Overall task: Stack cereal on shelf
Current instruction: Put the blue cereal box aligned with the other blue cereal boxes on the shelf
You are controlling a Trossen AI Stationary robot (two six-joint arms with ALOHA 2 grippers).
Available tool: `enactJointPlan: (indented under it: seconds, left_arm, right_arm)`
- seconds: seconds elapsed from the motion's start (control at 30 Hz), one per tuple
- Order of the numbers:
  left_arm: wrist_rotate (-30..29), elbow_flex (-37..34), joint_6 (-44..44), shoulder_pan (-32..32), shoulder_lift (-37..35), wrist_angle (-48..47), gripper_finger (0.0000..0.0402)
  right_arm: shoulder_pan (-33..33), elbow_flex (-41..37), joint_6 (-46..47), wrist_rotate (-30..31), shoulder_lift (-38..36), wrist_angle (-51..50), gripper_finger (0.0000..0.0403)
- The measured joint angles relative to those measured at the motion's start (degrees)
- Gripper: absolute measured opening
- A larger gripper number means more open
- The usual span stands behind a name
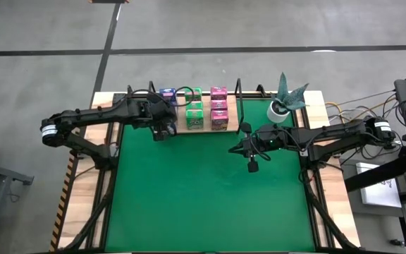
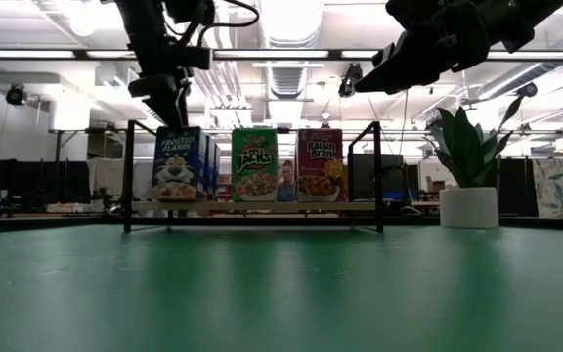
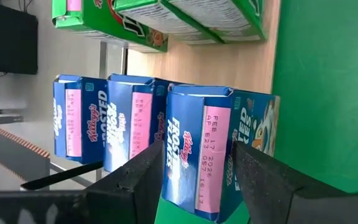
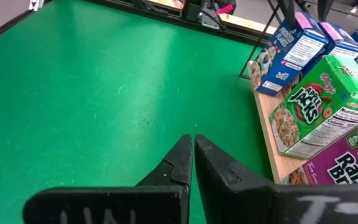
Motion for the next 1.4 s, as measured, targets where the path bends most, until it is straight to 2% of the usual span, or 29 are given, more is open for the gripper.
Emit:
enactJointPlan:
  seconds: [0.33,0.67,0.87,1.13,1.4]
  left_arm:
    - [0.03,0.25,-1.08,-0.2,0.0,-1.39,0.0172]
    - [0.0,-0.22,-8.68,-0.67,0.67,-1.77,0.0172]
    - [-0.04,-0.37,-12.12,-1.0,0.92,-1.27,0.0186]
    - [-3.73,-0.81,-14.11,-3.02,1.14,-1.78,0.0207]
    - [-5.93,-0.79,-13.11,-4.19,1.14,-1.37,0.021]
  right_arm:
    - [0.0,0.0,0.42,0.0,0.0,-0.02,0.0009]
    - [0.0,0.0,0.8,0.0,0.0,-0.16,0.0009]
    - [0.0,-0.01,1.06,0.0,0.0,-0.45,0.0009]
    - [0.0,-0.02,1.06,0.0,0.0,-0.48,0.0009]
    - [0.0,-0.02,1.08,0.0,-0.01,-0.81,0.0009]
